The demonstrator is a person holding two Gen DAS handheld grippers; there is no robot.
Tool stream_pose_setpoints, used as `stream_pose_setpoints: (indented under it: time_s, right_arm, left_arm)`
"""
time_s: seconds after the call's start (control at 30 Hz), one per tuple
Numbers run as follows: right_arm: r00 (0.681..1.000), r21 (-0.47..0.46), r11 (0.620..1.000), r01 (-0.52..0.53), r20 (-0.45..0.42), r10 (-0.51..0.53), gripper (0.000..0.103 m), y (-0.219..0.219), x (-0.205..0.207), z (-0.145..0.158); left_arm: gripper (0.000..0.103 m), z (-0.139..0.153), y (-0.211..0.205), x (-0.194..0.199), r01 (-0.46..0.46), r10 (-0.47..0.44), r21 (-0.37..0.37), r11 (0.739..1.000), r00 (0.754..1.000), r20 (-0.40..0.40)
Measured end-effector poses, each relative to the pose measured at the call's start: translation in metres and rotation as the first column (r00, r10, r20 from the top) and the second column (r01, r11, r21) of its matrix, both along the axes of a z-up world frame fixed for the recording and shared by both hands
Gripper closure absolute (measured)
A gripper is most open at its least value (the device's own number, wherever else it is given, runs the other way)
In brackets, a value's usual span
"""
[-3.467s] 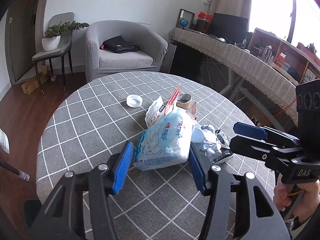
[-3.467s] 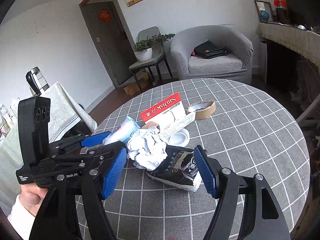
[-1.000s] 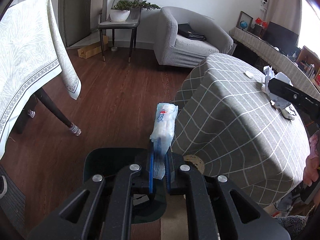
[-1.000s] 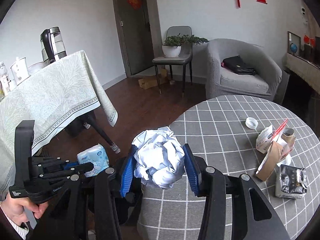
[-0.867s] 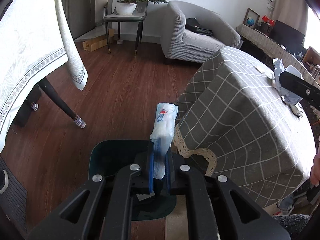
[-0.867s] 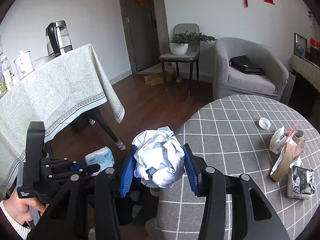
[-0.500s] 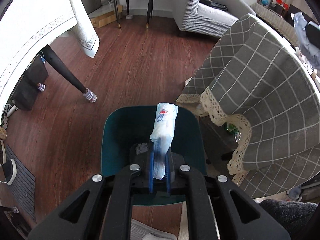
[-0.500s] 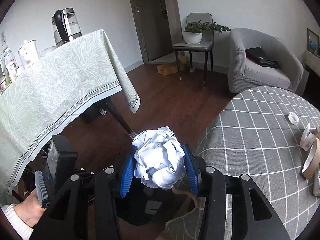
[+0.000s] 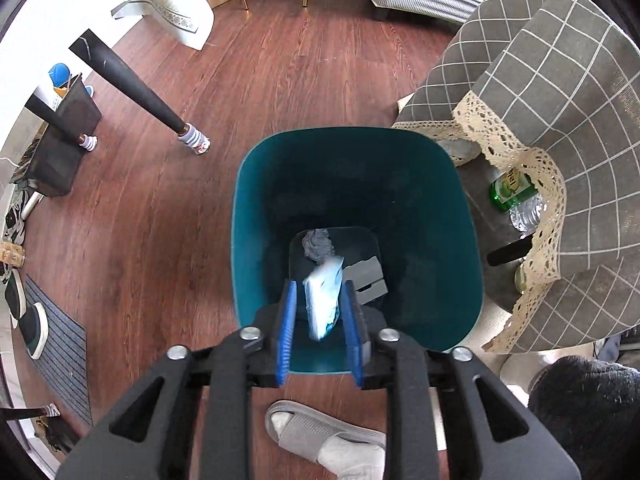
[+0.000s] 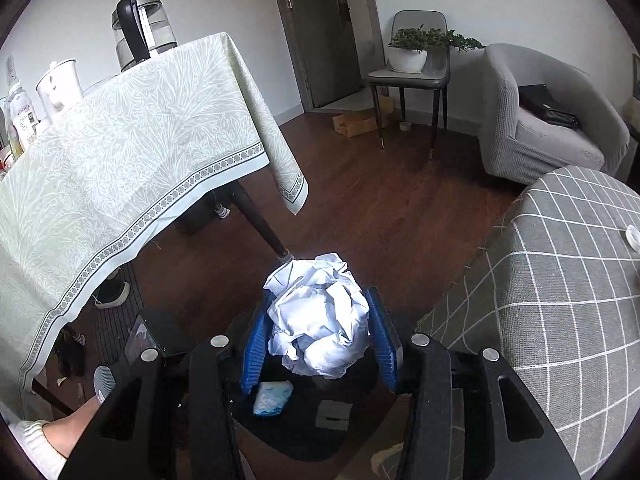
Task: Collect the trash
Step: 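Open the right tool to drop the paper ball into the bin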
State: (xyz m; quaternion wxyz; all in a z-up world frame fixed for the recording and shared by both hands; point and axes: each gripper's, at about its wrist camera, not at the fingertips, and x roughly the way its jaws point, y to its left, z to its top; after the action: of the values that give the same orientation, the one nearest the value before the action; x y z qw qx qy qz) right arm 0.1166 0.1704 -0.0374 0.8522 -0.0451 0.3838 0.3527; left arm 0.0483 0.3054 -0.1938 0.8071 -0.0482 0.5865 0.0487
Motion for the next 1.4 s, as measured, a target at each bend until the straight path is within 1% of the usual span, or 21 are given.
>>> stream_pose_setpoints:
  time_s: [0.03,0.1,0.17,0.2,0.27,0.37,0.43,0.47,0.67,0.77,0.87,0.97,1.03,1.07,1.1,1.13,1.17,1.3,1.37,1.4]
  right_arm:
    - [1.000,-0.007,1.000,-0.001,-0.003,0.001,0.056,0.004,0.001,-0.003]
    - [1.000,-0.019,1.000,-0.004,-0.013,0.004,0.056,0.010,0.001,-0.009]
    - [1.000,-0.032,0.999,-0.005,-0.024,0.004,0.056,0.015,0.002,-0.015]
    - [1.000,-0.038,0.999,-0.006,-0.029,0.005,0.056,0.018,0.003,-0.018]
    - [0.999,-0.053,0.999,-0.009,-0.040,0.007,0.056,0.023,0.005,-0.025]
    - [0.998,-0.082,0.996,-0.019,-0.057,0.014,0.056,0.032,0.005,-0.036]
    - [0.998,-0.102,0.994,-0.025,-0.066,0.018,0.056,0.039,0.005,-0.044]
    - [0.997,-0.112,0.993,-0.029,-0.073,0.021,0.056,0.041,0.005,-0.048]
    - [0.992,-0.169,0.985,-0.044,-0.127,0.023,0.056,0.054,0.006,-0.076]
    - [0.986,-0.199,0.978,-0.064,-0.161,0.032,0.056,0.059,0.004,-0.094]
    - [0.981,-0.228,0.970,-0.080,-0.193,0.035,0.056,0.063,0.002,-0.111]
    - [0.977,-0.251,0.964,-0.089,-0.209,0.036,0.056,0.065,0.000,-0.122]
    - [0.976,-0.267,0.959,-0.097,-0.216,0.038,0.056,0.067,-0.002,-0.128]
    - [0.975,-0.276,0.956,-0.102,-0.220,0.041,0.056,0.068,-0.003,-0.131]
    - [0.974,-0.283,0.953,-0.106,-0.224,0.042,0.056,0.068,-0.005,-0.134]
    - [0.973,-0.290,0.950,-0.112,-0.227,0.045,0.056,0.068,-0.006,-0.137]
    - [0.972,-0.298,0.948,-0.117,-0.232,0.047,0.056,0.068,-0.006,-0.139]
    - [0.970,-0.306,0.944,-0.124,-0.236,0.051,0.050,0.063,-0.010,-0.144]
    - [0.972,-0.312,0.942,-0.128,-0.226,0.057,0.041,0.063,-0.012,-0.144]
    - [0.973,-0.314,0.940,-0.131,-0.224,0.061,0.040,0.062,-0.013,-0.144]
  left_arm:
    - [0.062,0.001,0.002,-0.002,-0.005,0.005,-0.001,1.000,1.000,0.006]
    - [0.051,0.005,0.008,-0.005,-0.017,0.017,0.004,1.000,1.000,0.025]
    - [0.044,0.008,0.011,-0.008,-0.026,0.026,0.003,1.000,0.999,0.042]
    - [0.037,0.010,0.012,-0.009,-0.032,0.031,0.009,0.999,0.998,0.049]
    - [0.037,0.018,0.015,-0.011,-0.042,0.041,0.015,0.999,0.997,0.073]
    - [0.036,0.031,0.024,-0.014,-0.066,0.066,-0.002,0.998,0.992,0.111]
    - [0.032,0.040,0.028,-0.016,-0.082,0.082,-0.006,0.997,0.987,0.140]
    - [0.032,0.044,0.031,-0.018,-0.091,0.091,-0.010,0.996,0.984,0.152]
    - [0.033,0.072,0.042,-0.023,-0.127,0.127,-0.015,0.992,0.968,0.217]
    - [0.036,0.088,0.041,-0.025,-0.129,0.131,-0.025,0.991,0.957,0.257]
    - [0.038,0.103,0.039,-0.026,-0.125,0.134,-0.050,0.991,0.946,0.295]
    - [0.043,0.117,0.036,-0.028,-0.119,0.134,-0.066,0.991,0.936,0.325]
    - [0.048,0.125,0.035,-0.028,-0.114,0.132,-0.071,0.991,0.931,0.341]
    - [0.049,0.128,0.034,-0.028,-0.113,0.130,-0.068,0.991,0.928,0.349]
    - [0.051,0.132,0.032,-0.028,-0.112,0.129,-0.066,0.991,0.925,0.358]
    - [0.057,0.136,0.030,-0.028,-0.112,0.129,-0.067,0.991,0.922,0.365]
    - [0.059,0.139,0.030,-0.028,-0.111,0.130,-0.073,0.991,0.919,0.372]
    - [0.067,0.157,0.024,-0.028,-0.100,0.132,-0.099,0.990,0.903,0.408]
    - [0.069,0.166,0.018,-0.028,-0.091,0.125,-0.098,0.991,0.895,0.429]
    - [0.069,0.170,0.015,-0.028,-0.086,0.120,-0.097,0.992,0.890,0.439]
